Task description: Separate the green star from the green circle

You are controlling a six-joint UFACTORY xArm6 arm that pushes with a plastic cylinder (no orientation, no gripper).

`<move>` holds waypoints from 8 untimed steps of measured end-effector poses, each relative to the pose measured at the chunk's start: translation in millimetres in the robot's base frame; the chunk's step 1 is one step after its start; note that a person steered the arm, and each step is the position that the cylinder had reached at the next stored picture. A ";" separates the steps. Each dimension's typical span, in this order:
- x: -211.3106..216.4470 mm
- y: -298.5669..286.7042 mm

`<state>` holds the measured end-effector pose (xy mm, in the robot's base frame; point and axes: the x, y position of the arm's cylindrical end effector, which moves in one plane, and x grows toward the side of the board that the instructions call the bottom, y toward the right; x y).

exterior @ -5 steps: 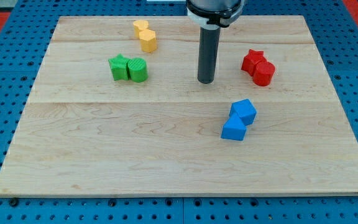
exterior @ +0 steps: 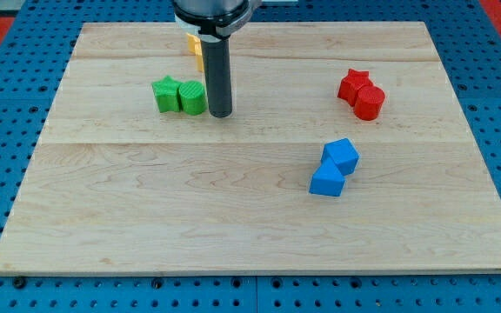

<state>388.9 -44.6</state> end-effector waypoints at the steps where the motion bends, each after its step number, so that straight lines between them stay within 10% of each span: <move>1: 0.5 -1.7; 8: -10.3 -42.5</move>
<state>378.6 -87.1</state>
